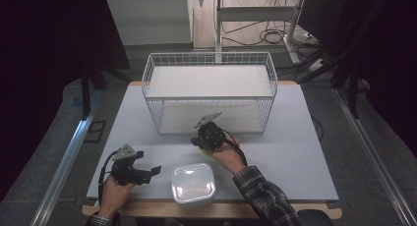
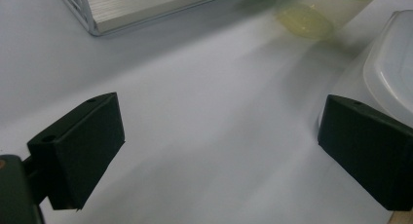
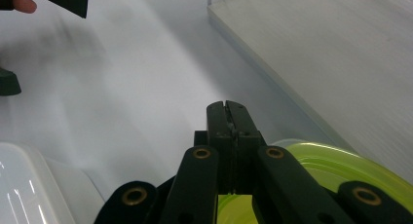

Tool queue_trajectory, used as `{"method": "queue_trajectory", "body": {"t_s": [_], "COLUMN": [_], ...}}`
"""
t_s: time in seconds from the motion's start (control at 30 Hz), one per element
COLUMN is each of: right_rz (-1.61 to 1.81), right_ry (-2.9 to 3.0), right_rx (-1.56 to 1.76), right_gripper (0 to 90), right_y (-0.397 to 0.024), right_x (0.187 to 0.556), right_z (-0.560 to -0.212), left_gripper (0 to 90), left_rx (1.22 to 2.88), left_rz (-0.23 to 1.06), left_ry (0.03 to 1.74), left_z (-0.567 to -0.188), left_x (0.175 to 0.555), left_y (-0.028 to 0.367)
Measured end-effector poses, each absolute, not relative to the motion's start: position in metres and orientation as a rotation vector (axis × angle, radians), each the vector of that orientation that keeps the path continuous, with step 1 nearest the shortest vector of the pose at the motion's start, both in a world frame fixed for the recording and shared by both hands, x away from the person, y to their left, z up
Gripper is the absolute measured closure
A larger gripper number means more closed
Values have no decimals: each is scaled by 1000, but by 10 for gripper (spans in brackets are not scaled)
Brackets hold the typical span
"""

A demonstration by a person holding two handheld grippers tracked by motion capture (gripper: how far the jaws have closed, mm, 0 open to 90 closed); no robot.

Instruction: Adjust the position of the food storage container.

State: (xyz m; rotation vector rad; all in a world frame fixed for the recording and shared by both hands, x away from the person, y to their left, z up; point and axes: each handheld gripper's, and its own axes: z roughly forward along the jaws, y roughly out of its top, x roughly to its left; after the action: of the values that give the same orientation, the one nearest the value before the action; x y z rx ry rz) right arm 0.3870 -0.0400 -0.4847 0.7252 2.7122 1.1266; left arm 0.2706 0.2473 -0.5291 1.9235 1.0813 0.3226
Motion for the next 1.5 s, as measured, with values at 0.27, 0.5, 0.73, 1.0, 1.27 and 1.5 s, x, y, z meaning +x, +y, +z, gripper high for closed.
{"method": "queue_trajectory", "body": {"t_s": [0.27, 0.5, 0.73, 1.0, 1.27, 1.5], "right_rz": [1134, 1117, 1121, 1092, 1074, 1049], "right_ry": [2689, 2655, 2607, 2542, 2476, 2401], "right_rx": [786, 824, 902, 998, 1078, 1151], "right_gripper": [896, 895, 894, 893, 890, 890], "right_y": [-71, -98, -125, -162, -193, -227], "right_x": [383, 378, 378, 380, 384, 386], "right_z": [-485, -484, -484, -485, -484, -483], "left_gripper": [45, 46, 47, 49, 57, 61], "left_rx": [1929, 1946, 1955, 1944, 1955, 1979], "left_rz": [274, 283, 285, 243, 225, 209], "left_ry": [1107, 1098, 1093, 1124, 1131, 1137], "left_z": [-528, -528, -528, -528, -527, -526], "left_x": [271, 271, 271, 272, 272, 271], "left_y": [245, 244, 242, 242, 239, 234]}}
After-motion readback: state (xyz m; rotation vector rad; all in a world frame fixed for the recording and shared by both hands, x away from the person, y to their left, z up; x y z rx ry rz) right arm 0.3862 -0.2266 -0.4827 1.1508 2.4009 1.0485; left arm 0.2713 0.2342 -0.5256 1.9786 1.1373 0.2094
